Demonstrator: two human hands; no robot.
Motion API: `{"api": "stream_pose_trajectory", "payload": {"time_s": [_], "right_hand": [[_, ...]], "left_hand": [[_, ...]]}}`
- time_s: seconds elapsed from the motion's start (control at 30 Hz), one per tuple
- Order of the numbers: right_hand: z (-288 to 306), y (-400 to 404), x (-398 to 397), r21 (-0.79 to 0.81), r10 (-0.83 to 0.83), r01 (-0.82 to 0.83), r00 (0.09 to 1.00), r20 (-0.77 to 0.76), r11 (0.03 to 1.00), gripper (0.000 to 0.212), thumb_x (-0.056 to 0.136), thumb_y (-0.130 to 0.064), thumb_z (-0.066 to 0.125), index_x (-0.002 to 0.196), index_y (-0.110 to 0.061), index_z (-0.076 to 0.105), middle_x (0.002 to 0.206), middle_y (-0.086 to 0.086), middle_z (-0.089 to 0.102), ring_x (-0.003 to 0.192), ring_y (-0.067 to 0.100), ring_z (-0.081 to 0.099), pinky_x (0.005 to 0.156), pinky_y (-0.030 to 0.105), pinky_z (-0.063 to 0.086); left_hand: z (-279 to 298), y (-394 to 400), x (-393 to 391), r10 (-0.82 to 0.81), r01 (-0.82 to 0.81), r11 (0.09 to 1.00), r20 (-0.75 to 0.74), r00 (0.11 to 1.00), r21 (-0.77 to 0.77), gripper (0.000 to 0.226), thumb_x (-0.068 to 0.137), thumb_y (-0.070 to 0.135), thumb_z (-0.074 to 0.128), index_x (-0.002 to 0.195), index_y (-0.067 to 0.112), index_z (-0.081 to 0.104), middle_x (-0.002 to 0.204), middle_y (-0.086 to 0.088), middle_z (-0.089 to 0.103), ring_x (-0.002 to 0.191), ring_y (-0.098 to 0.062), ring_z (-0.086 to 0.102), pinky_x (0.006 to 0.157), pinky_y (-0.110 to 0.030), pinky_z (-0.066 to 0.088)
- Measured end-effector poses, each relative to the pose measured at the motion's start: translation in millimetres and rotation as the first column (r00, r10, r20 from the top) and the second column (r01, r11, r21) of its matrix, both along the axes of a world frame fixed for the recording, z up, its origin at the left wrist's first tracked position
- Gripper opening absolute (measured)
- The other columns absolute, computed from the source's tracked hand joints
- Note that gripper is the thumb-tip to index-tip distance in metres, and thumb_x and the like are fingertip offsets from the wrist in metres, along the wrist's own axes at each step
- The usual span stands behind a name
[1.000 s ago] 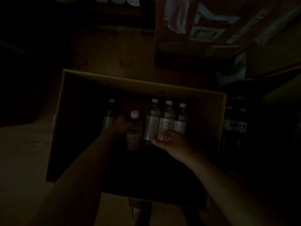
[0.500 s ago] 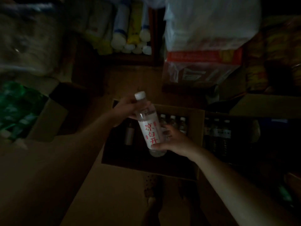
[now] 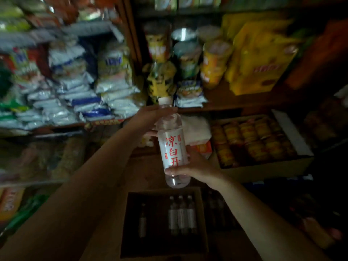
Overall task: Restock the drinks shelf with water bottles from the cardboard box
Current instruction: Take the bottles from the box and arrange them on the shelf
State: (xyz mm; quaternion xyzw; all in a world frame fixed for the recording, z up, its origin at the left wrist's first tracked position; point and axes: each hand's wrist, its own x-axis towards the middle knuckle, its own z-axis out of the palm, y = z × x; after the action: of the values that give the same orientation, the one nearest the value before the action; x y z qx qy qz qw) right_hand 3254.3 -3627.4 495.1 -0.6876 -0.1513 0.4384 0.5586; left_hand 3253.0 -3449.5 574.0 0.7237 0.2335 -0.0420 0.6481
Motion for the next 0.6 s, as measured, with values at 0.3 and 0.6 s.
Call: {"api": "stream_pose_trajectory", "payload": {"time_s": [0.3,0.6], "right_hand": [[140.9,-112.9,41.8,0.131,-0.228,0.204,0.950,0.214,0.970,0.061,0.067,-0.010,0.085,0.116,-0.027,0.053,0.104,-0.010,0.068,0.088,-0.004,0.067,0.071,0.014,0.053],[241.6,-293.9,48.5,0.236,-0.551,0.498,0.771,0.321,0.834,0.064,0.064,-0.015,0.088,0.119,-0.021,0.054,0.110,-0.003,0.070,0.098,0.012,0.068,0.076,0.024,0.056]], "left_hand": [[147.1,-118.1,39.5,-0.259,0.254,0.966,0.238,0.936,0.053,0.015,0.079,0.026,0.072,0.094,0.024,0.071,0.092,0.001,0.074,0.081,-0.012,0.071,0.063,-0.023,0.056],[259.3,-313.1,85.5,-0.427,0.402,0.904,0.343,0.837,0.145,0.040,0.072,0.031,0.079,0.107,0.016,0.071,0.101,-0.002,0.073,0.094,-0.016,0.070,0.075,-0.027,0.056]]}}
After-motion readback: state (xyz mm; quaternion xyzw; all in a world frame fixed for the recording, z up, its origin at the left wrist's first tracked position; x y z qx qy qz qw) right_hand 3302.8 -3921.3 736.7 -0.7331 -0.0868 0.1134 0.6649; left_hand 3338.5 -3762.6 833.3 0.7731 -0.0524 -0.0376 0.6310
